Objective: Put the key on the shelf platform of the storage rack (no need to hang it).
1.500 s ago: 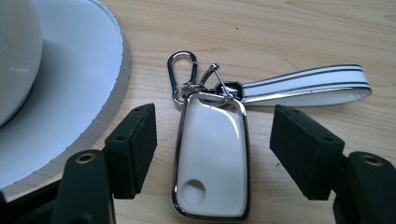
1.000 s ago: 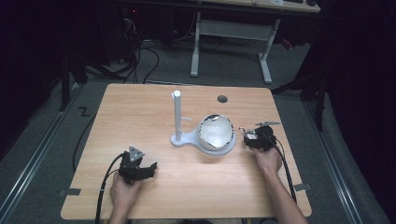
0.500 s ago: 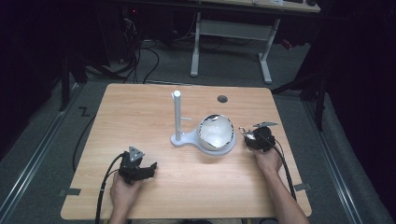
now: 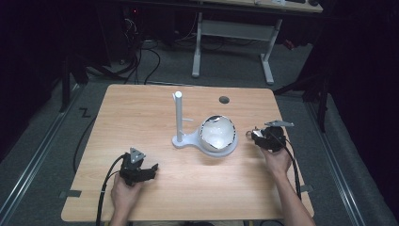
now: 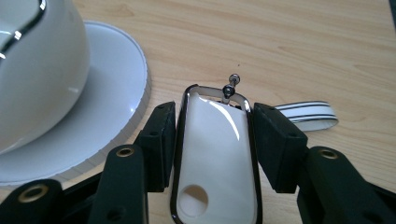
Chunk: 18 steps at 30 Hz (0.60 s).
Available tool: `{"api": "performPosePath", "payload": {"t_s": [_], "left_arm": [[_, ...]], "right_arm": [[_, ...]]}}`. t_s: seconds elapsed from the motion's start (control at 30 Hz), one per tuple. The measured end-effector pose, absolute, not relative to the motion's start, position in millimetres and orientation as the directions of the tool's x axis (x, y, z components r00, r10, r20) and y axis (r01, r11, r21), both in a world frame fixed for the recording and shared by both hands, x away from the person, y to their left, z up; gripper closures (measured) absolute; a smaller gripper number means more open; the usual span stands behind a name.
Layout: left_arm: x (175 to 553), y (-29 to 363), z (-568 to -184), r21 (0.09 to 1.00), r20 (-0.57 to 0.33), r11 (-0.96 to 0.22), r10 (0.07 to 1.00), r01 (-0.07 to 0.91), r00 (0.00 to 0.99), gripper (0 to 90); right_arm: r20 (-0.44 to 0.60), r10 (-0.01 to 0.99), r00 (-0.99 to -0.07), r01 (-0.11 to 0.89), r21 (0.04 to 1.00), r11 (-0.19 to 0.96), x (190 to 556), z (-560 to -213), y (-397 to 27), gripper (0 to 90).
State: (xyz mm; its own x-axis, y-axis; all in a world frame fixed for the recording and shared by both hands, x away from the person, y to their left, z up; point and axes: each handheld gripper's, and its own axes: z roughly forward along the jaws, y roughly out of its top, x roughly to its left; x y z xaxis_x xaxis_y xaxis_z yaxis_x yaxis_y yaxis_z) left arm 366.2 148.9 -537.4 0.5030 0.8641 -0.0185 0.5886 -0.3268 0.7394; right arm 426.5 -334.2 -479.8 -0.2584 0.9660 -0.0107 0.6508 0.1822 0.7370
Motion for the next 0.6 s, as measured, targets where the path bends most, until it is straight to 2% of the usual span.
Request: {"api": "performPosePath", "payload": {"t_s": [0.43,0.6], "left_arm": [[366,149,-537,0.740,-0.020,-0.326,0.864,0.589,0.503,23.2],[366,149,-537,0.740,-0.021,-0.325,0.864,0.589,0.503,23.1]], "right_arm": [[0.042,0.955,-0.295,0.600,0.786,0.151,405,-455,-344,51.9],[0.051,0.941,-0.335,0.569,0.806,0.159,393,-442,-342,51.8]]}}
